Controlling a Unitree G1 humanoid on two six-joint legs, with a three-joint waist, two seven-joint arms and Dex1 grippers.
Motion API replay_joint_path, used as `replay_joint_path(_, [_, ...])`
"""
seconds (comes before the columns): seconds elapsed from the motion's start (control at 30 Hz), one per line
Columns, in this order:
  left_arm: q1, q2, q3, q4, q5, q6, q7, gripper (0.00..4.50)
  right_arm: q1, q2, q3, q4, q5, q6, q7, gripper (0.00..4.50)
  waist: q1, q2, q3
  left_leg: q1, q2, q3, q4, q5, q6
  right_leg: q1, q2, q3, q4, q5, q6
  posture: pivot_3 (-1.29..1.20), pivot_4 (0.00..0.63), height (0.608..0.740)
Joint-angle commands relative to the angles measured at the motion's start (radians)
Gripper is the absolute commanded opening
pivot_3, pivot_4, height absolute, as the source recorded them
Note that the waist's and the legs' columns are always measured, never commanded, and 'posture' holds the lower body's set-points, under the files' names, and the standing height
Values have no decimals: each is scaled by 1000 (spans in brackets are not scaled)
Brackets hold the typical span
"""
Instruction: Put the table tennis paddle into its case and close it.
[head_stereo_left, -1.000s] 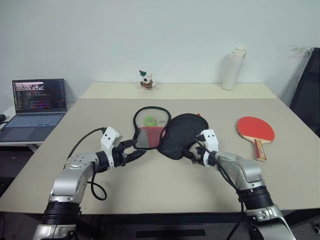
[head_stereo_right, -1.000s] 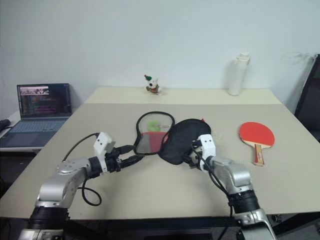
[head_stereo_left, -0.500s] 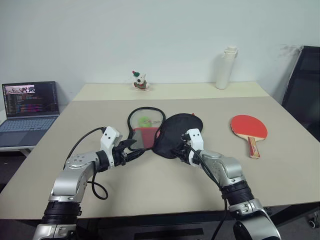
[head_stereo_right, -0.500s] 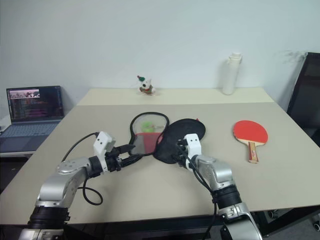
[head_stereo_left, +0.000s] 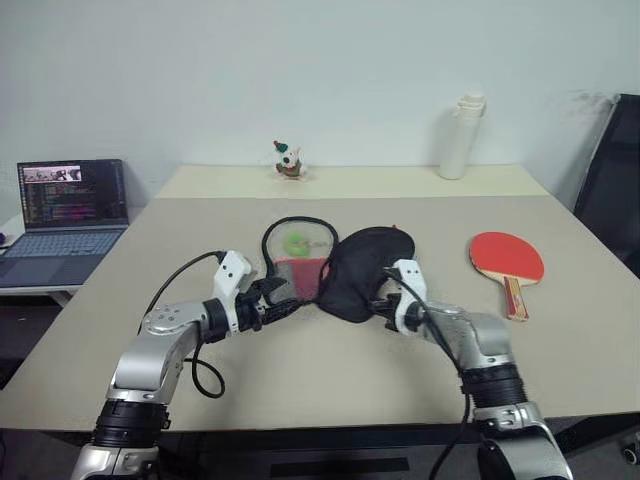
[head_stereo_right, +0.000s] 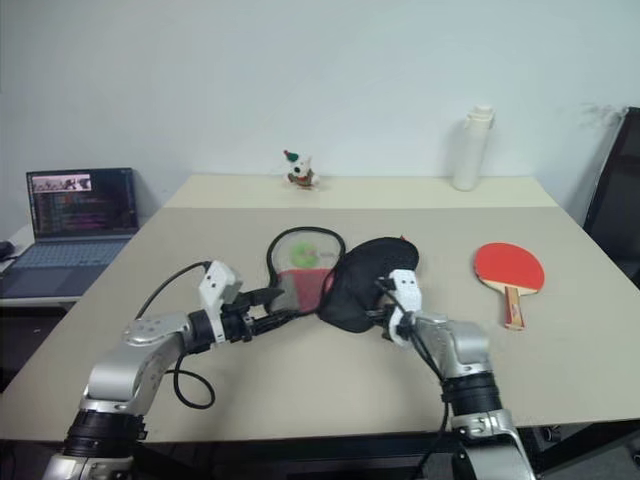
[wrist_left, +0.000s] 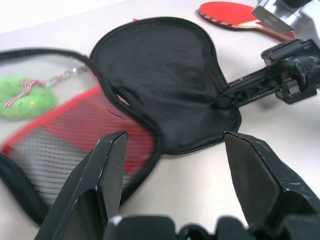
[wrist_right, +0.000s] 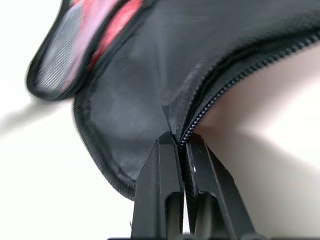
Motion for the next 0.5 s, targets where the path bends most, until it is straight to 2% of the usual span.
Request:
replay_joint_path(0.03, [-23, -3, -21, -43, -8, -25, -11, 3273, 2, -88, -26, -54, 25, 59, 48, 102, -1, 0, 0, 0, 0, 0, 0, 0, 0, 0, 0, 0, 0, 0, 1, 0, 150, 740])
replay_joint_path(0.23, [-36, -30, -69, -38, 5, -43, -12, 3273, -40, -254, -4, 4, 28, 81, 153, 102, -1, 0, 0, 0, 0, 0, 0, 0, 0, 0, 1, 0, 0, 0, 1, 0, 150, 740])
replay_joint_path(0.5, [-68, -57, -103, -9, 16, -65, -16, 3273, -142, -404, 58, 188, -22, 8, 295, 102, -2, -1, 1, 0, 0, 3, 0, 0, 0, 0, 2, 0, -1, 0, 1, 0, 150, 740])
